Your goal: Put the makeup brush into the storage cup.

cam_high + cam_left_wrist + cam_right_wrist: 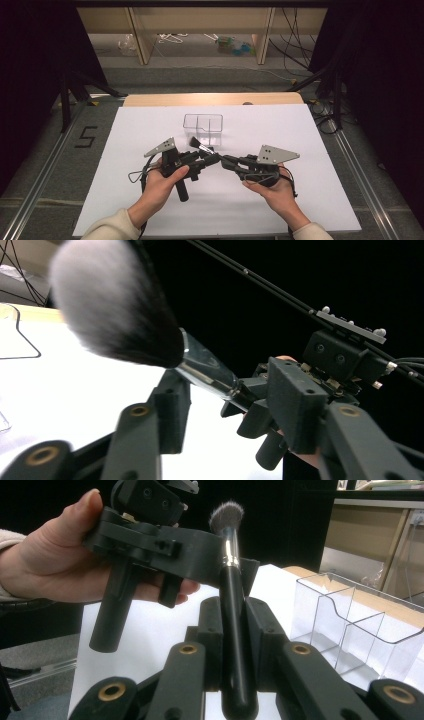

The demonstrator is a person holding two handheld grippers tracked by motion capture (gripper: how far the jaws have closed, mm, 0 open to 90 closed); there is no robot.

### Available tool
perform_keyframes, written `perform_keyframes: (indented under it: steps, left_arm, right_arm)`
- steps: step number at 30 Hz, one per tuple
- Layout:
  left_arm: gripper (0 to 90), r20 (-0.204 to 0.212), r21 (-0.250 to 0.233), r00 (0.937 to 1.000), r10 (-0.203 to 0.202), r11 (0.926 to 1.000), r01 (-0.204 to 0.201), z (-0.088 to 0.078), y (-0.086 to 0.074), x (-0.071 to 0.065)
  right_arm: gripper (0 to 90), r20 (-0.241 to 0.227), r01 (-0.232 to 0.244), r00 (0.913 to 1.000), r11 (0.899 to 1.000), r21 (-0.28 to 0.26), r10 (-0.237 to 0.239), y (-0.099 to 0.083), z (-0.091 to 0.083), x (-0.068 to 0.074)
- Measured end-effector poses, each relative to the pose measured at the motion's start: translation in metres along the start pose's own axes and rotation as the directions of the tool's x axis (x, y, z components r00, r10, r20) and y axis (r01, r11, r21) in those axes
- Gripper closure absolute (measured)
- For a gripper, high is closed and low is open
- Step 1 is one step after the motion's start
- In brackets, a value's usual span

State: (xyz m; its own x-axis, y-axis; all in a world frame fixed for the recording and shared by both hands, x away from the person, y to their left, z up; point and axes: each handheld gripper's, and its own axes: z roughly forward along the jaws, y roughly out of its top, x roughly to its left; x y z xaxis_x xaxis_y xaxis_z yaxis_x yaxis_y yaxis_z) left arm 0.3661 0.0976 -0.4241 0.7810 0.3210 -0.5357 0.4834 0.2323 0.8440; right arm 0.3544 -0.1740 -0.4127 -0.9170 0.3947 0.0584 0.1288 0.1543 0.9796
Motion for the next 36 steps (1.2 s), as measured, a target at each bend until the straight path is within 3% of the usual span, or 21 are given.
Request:
perform_keyframes:
  steps: [5,7,12,17,18,21,24,25,27,28,31,33,35,36]
  left_arm:
    - [63.6,-0.004,-0.018,1.0,0.0,0.9998,0.0,-0.001,0.0,0.001]
    - [66.1,0.005,-0.027,1.0,-0.001,0.9996,0.001,-0.001,0.0,0.0]
    - [73.6,0.035,-0.032,0.9992,0.02,0.9993,-0.019,0.0,0.002,-0.005]
    - [77.5,0.027,0.005,0.9929,0.116,0.9932,-0.116,0.002,0.003,-0.014]
    - [77.5,0.02,0.011,0.9909,0.133,0.991,-0.133,0.001,0.004,-0.016]
    - [77.5,-0.018,0.032,0.9838,0.178,0.9836,-0.177,-0.001,0.007,-0.02]
    - [77.5,-0.039,0.054,0.9706,0.237,0.9704,-0.235,-0.003,0.011,-0.022]
    - [77.5,-0.049,0.06,0.9662,0.253,0.9664,-0.25,-0.003,0.012,-0.023]
    - [77.5,-0.079,0.068,0.9621,0.261,0.9643,-0.256,-0.005,0.013,-0.025]
    - [77.5,-0.076,0.076,0.9547,0.288,0.9564,-0.282,-0.005,0.015,-0.025]
    - [77.6,-0.111,0.091,0.947,0.301,0.952,-0.292,-0.007,0.016,-0.027]
    - [77.6,-0.122,0.102,0.9406,0.317,0.9467,-0.305,-0.007,0.017,-0.028]
    - [77.6,-0.128,0.121,0.9267,0.353,0.9329,-0.339,-0.007,0.018,-0.028]
    - [77.6,-0.132,0.127,0.9232,0.361,0.9298,-0.345,-0.008,0.018,-0.028]
  right_arm:
    - [79.1,0.005,0.01,0.9999,1.0,0.023,-0.01,-0.002,0.002,0.001]
    - [79.1,0.003,0.013,0.9999,1.0,0.014,-0.013,-0.003,0.004,0.002]
    - [77.5,0.008,0.031,0.9995,0.998,0.057,-0.031,-0.004,0.006,0.004]
    - [57.8,0.021,0.035,0.9991,0.994,0.107,-0.038,-0.008,0.013,0.006]
    - [53.0,0.048,0.029,0.9982,0.992,0.121,-0.035,-0.008,0.015,0.007]
    - [47.3,0.055,0.022,0.998,0.991,0.131,-0.03,-0.008,0.015,0.006]
    - [40.9,0.083,0.006,0.9964,0.989,0.15,-0.019,-0.008,0.013,0.005]
    - [39.6,0.087,0.004,0.9961,0.992,0.129,-0.015,-0.009,0.015,0.004]
    - [36.7,0.09,-0.008,0.9959,0.988,0.152,-0.006,-0.009,0.013,0.003]
    - [35.9,0.086,-0.019,0.9962,0.988,0.151,0.006,-0.009,0.014,0.003]
    - [34.3,0.077,-0.042,0.9966,0.988,0.151,0.03,-0.01,0.014,0.003]
    - [33.6,0.089,-0.024,0.996,0.988,0.153,0.011,-0.011,0.014,0.002]
    - [33.1,0.095,-0.025,0.9955,0.989,0.146,0.011,-0.011,0.015,0.002]
    - [32.7,0.097,-0.022,0.9953,0.988,0.154,0.007,-0.011,0.014,0.002]
